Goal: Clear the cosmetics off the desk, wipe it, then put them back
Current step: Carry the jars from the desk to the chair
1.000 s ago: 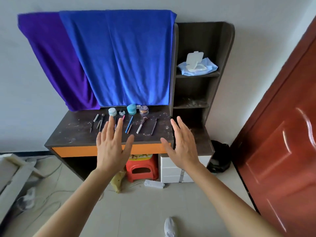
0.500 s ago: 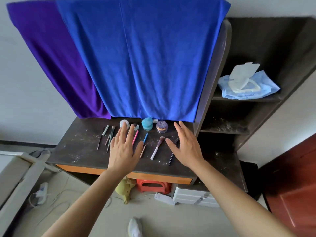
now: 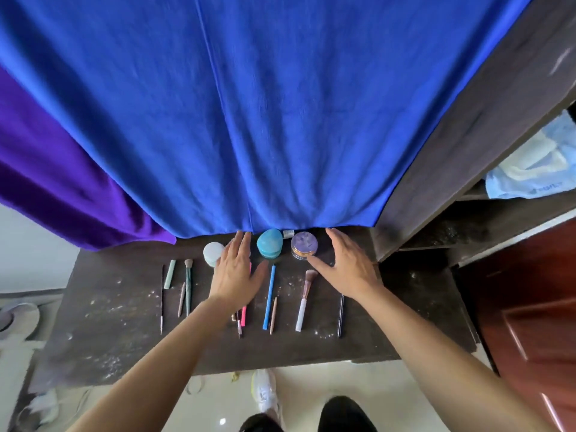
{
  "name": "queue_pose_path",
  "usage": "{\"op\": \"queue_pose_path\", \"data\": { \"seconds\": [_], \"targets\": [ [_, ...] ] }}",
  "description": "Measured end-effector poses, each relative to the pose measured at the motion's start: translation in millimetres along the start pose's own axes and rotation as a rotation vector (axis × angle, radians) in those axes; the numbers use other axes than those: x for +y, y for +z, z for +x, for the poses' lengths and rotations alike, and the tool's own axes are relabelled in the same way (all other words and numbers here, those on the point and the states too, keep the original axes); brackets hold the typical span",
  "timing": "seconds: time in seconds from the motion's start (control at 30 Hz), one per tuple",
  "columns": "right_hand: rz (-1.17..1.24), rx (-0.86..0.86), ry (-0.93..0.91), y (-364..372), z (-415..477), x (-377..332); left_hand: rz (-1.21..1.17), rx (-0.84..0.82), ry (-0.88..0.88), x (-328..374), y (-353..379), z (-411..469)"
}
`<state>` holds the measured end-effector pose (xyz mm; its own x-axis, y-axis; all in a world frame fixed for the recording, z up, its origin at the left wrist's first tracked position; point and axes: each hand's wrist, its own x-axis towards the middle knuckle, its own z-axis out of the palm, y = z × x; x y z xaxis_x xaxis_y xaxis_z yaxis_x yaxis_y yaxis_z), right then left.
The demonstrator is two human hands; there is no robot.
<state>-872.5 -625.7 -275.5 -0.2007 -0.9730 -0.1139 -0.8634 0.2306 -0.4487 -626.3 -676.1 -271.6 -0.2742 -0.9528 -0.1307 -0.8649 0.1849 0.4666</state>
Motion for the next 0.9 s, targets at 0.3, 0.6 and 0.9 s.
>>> {"op": "queue_pose_path", "data": {
  "seconds": [0.3,0.6,0.9],
  "targets": [
    [0.069,-0.087,0.072,64,41,23,-0.093,-0.055,-0.024,-12,65,48],
    [0.014,0.057,-0.051,94,63,37,-0.206,0.144,-0.165,-9,104,67],
    [0.121,0.255,-0.123,14,3,41,-0.244,0.256,-0.089,33,42,14]
  ]
}}
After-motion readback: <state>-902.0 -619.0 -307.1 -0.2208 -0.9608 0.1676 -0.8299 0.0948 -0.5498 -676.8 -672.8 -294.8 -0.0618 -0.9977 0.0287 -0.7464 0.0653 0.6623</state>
